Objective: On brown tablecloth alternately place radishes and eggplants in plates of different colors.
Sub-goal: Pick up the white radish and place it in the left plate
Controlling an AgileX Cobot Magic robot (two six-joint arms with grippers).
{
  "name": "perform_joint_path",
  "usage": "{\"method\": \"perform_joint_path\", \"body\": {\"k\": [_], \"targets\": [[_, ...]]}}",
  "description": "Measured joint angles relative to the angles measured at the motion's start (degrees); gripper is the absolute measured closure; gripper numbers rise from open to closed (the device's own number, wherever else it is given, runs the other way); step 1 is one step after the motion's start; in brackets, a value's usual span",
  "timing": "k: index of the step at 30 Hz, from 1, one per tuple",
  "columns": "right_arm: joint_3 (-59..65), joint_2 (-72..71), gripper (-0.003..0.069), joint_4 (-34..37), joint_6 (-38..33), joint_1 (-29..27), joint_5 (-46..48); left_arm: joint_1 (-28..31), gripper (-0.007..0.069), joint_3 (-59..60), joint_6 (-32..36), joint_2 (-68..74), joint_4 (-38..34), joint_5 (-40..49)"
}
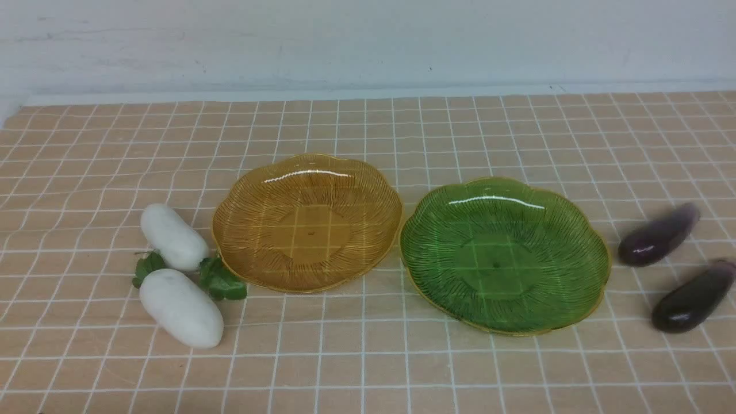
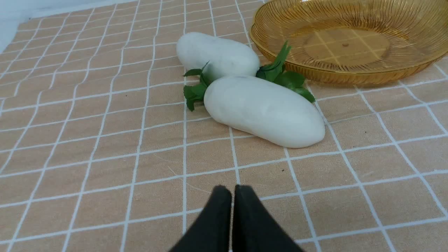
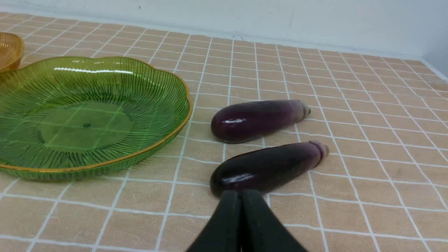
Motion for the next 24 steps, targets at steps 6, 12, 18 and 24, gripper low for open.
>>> {"method": "perform_joint_path", "body": {"k": [6,12,18,24], "targets": [[0.0,0.0,0.0674,0.0,0.0,0.0,0.0,0.0,0.0627,0.0,0.0,0.0,0.0,0.0],[0.0,0.0,0.0674,0.0,0.0,0.0,0.0,0.0,0.0627,0.0,-0.15,0.0,-0.09,0.0],[0.0,0.0,0.0674,0.0,0.0,0.0,0.0,0.0,0.0627,0.12,-8.72,0.0,-14.39,-8.31],[0.0,0.0,0.0674,0.0,0.0,0.0,0.0,0.0,0.0627,0.16,-10.82,0.0,-31.41,-31.1]]}}
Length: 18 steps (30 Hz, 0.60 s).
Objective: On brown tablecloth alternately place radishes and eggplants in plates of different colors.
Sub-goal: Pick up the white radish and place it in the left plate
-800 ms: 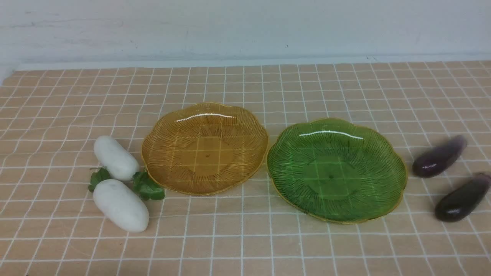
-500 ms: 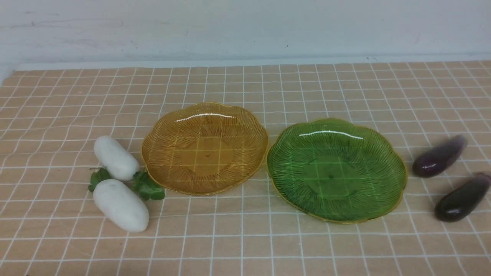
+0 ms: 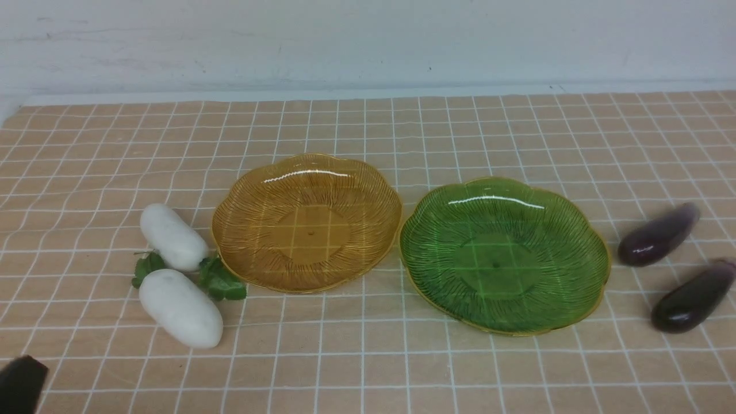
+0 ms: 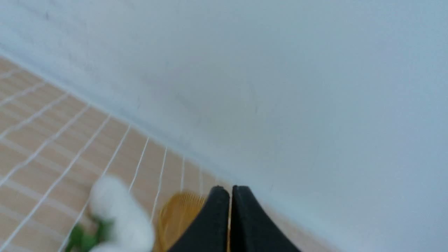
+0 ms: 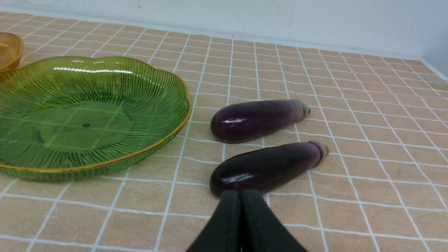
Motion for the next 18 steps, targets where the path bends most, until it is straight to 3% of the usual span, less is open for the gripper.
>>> {"method": "perform_joint_path", "body": {"k": [3,7,11,16,18], "targets": [[0.0,0.0,0.0674,-0.2,0.0,0.0,0.0,0.0,0.0627,-1.14,-1.36,0.0,-5.59,-8.26],[0.0,0.0,0.0674,-0.8,0.0,0.0,-0.05,0.0,0.0627,-11.52,1.5,2.51,-6.07,-4.64],[0.05,0.0,0.0674,1.88,1.7,0.0,-2.32,0.0,0.0627,-24.66,10.22,15.44,-5.71,13.03],[0.05,0.0,0.0674,21.55,13.3,0.07,-15.69,0.0,0.0627,-37.82,13.42,39.55,-1.49,37.76],[0.05,0.0,0.0674,28.58,16.3,0.07,-18.24,0.0,0.0627,-40.06,13.47,47.16,1.55,43.1]]}}
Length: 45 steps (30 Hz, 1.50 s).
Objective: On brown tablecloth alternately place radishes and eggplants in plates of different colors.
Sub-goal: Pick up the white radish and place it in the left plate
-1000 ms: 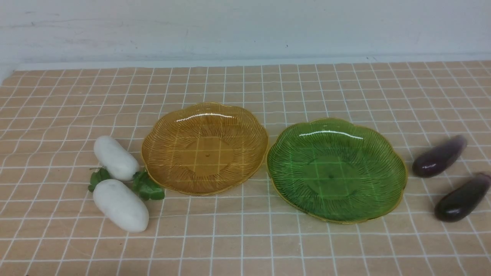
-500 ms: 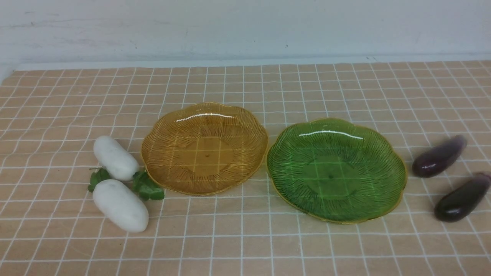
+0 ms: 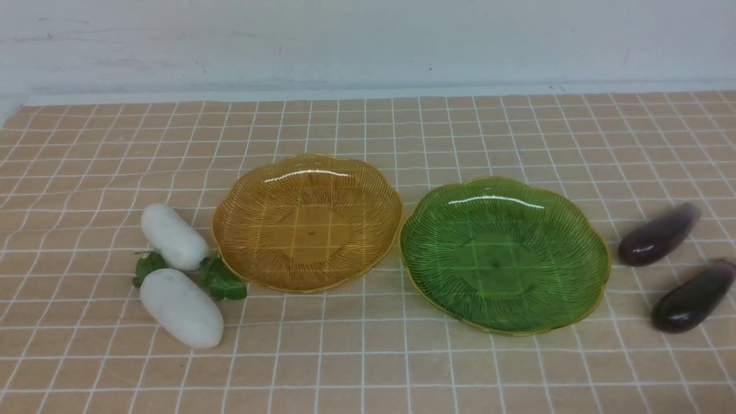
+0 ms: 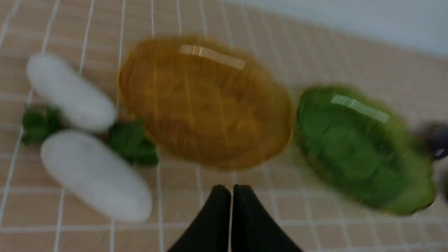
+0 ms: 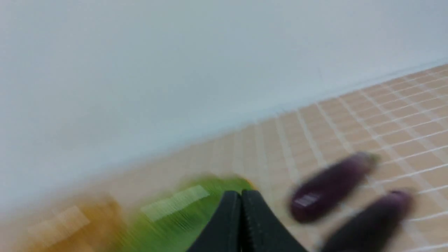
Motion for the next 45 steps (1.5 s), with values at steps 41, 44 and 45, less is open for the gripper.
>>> {"method": "perform_joint_path", "body": {"k": [41,44,45], "targets": [[-39.05,35.03,0.0674,8.15,-31.92,0.32,44.81,8.83,0.0058,-13.24,-5.89,44.16,3.54,2.55],[-39.05,35.03,0.0674,8.63,-32.73,0.32,44.81,8.83,-0.0049,-13.24,-9.04,47.57,3.53,0.88],[-39.05,35.03,0.0674,8.63,-32.78,0.32,44.81,8.83,-0.0057,-13.24,-9.43,48.19,3.21,0.56]]}}
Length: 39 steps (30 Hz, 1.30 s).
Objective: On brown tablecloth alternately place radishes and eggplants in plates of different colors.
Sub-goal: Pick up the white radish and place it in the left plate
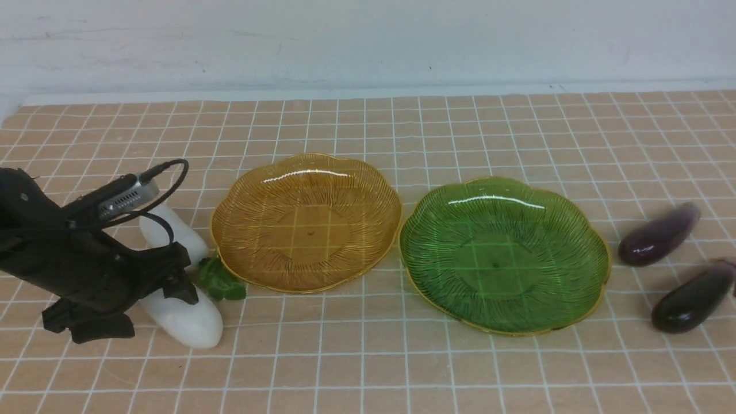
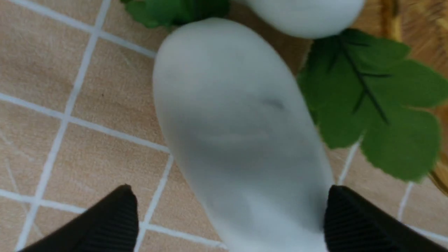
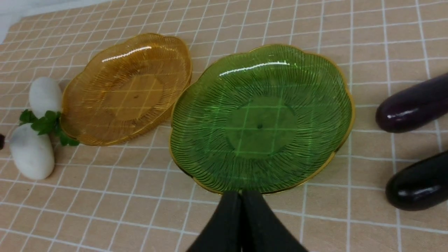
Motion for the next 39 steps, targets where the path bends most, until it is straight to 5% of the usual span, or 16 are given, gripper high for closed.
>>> {"method": "perform_joint_path", "body": {"k": [13,18,22,33,39], "targets": [[0.0,0.0,0.0674,0.13,-0.22,0.02,0.0,-0.3,-0.0023,-0.56,-0.2,3.23,-5.46,-5.16],[0.0,0.0,0.0674,0.13,-0.22,0.02,0.0,-0.3,0.0204,-0.56,-0.25,3.47,-5.02,-6.92],[0.0,0.0,0.0674,0.13,-0.22,0.06,0.18,-0.3,0.0281,-0.63,-0.05,3.28,-3.94,-5.74],[0.0,0.0,0.0674,0.13,-0.22,0.06,2.06,-0.6,0.0283,-0.54,2.08,-7.48,-1.91,3.35],[0.0,0.0,0.0674,0.13,-0.22,0.06,2.06,-6.99,0.0284,-10.55,13.29,-9.37,-10.15,3.94]]}}
